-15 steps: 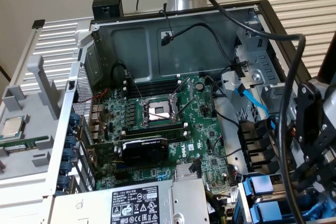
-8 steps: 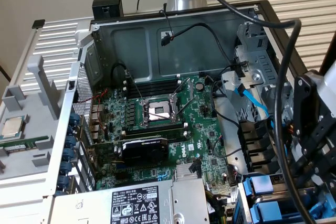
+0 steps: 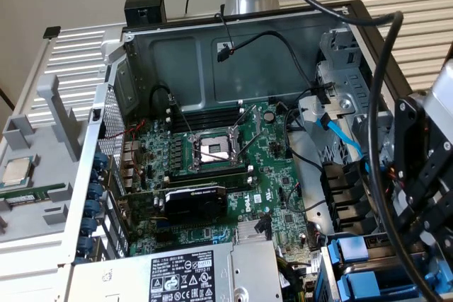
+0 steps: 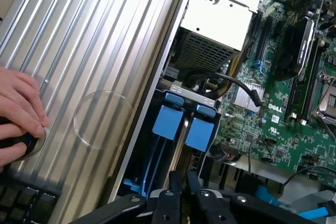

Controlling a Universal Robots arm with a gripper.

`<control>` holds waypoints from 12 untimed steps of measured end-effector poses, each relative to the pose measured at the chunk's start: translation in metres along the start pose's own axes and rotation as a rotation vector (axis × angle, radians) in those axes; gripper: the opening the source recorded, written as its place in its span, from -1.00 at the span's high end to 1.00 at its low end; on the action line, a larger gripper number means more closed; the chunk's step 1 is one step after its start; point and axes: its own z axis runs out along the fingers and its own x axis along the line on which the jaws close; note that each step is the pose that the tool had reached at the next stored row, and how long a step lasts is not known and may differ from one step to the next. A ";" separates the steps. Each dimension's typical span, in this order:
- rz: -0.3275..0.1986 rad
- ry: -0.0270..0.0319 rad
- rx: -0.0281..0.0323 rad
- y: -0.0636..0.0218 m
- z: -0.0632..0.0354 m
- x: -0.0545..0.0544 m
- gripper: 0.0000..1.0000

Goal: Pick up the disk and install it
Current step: 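Insert the first disk wire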

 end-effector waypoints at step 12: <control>0.062 -0.0047 0.0073 -0.0011 0.0001 -0.003 0.67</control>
